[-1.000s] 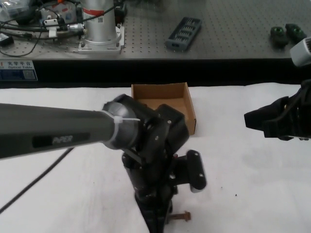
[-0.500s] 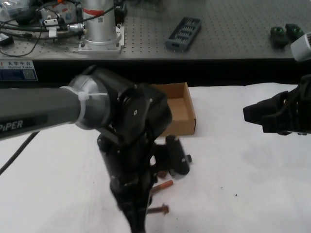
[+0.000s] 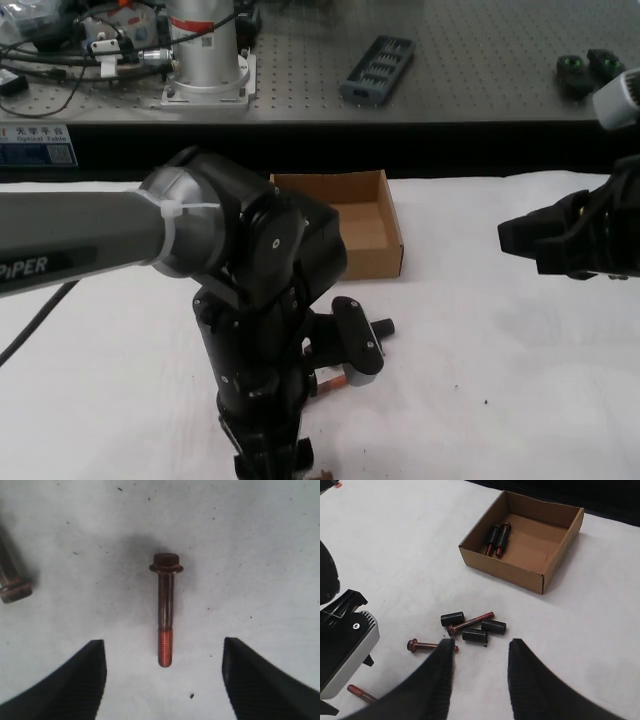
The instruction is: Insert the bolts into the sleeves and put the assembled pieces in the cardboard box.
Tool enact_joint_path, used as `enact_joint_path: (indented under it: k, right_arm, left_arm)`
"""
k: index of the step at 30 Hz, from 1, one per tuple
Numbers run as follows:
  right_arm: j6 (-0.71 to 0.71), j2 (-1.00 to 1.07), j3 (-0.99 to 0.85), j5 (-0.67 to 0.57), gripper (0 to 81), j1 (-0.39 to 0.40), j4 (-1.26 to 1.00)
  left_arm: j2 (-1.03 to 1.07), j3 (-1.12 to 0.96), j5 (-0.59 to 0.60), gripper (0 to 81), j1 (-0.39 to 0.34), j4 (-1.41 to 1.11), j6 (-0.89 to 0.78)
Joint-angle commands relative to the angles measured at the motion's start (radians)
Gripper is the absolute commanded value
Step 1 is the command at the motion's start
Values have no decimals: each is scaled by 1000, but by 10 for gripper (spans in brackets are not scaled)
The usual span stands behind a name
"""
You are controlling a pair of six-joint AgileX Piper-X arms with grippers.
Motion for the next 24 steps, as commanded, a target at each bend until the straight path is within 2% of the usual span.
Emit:
enact_joint_path:
  k: [1, 8, 16, 24]
  right_arm:
    - [1, 4, -1, -4, 274, -1, -11]
    - [1, 17, -1, -4, 274, -1, -11]
    - [1, 17, -1, -4, 274, -1, -11]
    - [1, 17, -1, -4, 274, -1, -11]
  left_arm:
    - [-5, -2, 44, 409, 1, -42, -21]
    - [-5, -2, 58, 405, -2, -146, -12]
    - [28, 0, 71, 405, -2, -87, -36]
    - [98, 11, 101, 405, -2, -135, -57]
